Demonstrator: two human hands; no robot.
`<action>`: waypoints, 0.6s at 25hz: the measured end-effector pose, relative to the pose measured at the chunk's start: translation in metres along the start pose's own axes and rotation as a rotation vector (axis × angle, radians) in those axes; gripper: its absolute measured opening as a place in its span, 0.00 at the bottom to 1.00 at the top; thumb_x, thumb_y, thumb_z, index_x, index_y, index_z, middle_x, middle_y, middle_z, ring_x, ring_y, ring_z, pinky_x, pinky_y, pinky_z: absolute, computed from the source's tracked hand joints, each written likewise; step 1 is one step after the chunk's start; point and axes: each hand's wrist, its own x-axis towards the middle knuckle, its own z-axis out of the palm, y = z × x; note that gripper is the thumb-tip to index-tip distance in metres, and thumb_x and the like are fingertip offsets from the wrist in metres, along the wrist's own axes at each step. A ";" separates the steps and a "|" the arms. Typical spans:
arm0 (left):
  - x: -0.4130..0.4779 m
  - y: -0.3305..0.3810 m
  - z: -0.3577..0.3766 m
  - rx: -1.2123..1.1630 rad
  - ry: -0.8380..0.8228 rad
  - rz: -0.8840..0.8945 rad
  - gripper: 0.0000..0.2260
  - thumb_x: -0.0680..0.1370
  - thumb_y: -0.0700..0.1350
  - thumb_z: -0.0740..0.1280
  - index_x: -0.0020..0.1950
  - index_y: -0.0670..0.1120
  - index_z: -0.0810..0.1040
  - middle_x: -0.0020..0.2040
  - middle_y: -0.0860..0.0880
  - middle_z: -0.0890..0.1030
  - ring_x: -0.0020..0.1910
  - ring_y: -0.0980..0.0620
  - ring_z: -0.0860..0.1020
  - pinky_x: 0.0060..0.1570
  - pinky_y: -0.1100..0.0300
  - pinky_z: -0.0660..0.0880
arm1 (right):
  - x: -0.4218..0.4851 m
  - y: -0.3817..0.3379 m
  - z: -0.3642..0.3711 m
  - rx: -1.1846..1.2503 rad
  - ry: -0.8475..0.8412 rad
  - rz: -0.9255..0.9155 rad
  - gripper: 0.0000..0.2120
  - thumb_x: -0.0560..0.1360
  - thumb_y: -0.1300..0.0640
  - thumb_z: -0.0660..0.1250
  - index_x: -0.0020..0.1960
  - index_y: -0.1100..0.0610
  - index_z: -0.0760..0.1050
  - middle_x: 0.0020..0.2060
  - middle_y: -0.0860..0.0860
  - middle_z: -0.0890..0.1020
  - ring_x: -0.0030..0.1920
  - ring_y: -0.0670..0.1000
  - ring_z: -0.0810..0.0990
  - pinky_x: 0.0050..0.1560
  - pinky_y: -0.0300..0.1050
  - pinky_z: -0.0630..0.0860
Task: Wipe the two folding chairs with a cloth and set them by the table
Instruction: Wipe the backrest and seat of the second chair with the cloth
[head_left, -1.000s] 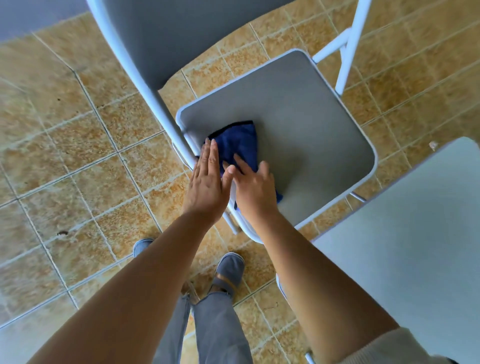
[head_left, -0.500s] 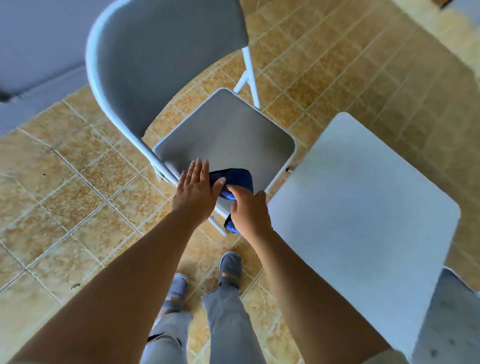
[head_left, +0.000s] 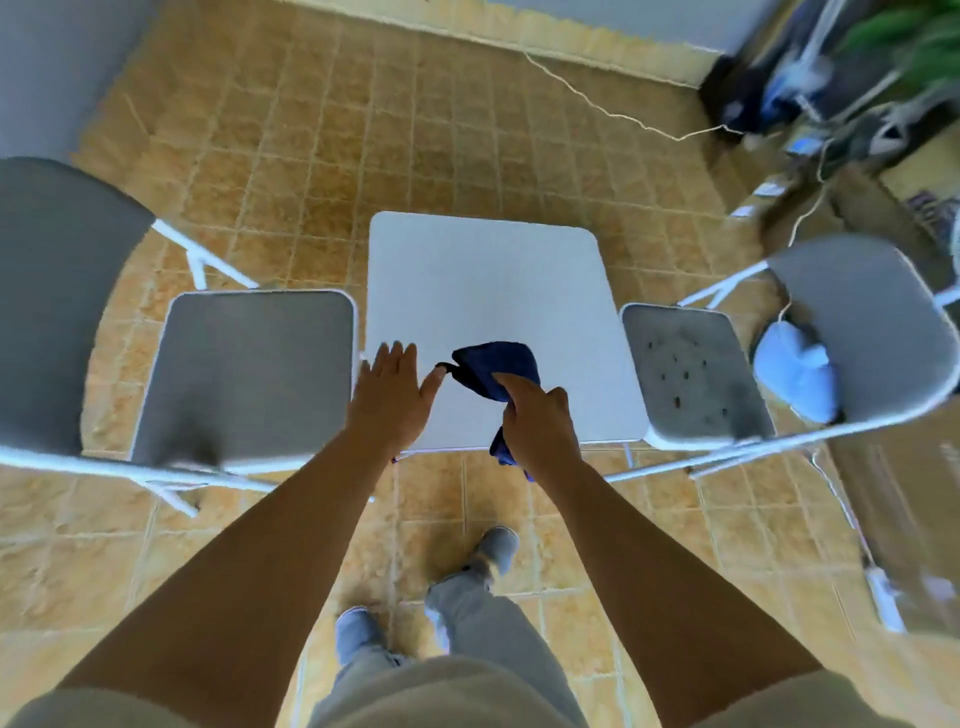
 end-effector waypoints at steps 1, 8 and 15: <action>0.003 0.025 0.005 0.019 -0.020 0.064 0.30 0.82 0.58 0.45 0.78 0.41 0.53 0.78 0.41 0.54 0.78 0.44 0.50 0.75 0.48 0.48 | -0.009 0.018 -0.014 0.012 0.042 0.048 0.22 0.80 0.61 0.55 0.72 0.45 0.65 0.60 0.56 0.75 0.50 0.61 0.73 0.49 0.52 0.77; 0.036 0.205 0.049 0.126 -0.107 0.410 0.30 0.81 0.59 0.45 0.78 0.43 0.53 0.78 0.42 0.56 0.77 0.44 0.52 0.75 0.48 0.49 | -0.043 0.167 -0.095 -0.035 0.243 0.335 0.22 0.79 0.63 0.56 0.71 0.48 0.68 0.58 0.57 0.78 0.51 0.61 0.73 0.46 0.50 0.75; 0.069 0.361 0.112 0.097 -0.190 0.506 0.29 0.82 0.58 0.48 0.77 0.42 0.54 0.77 0.41 0.57 0.77 0.44 0.53 0.75 0.47 0.50 | -0.040 0.319 -0.147 0.068 0.290 0.498 0.22 0.79 0.64 0.55 0.71 0.50 0.67 0.56 0.59 0.79 0.56 0.61 0.70 0.47 0.55 0.76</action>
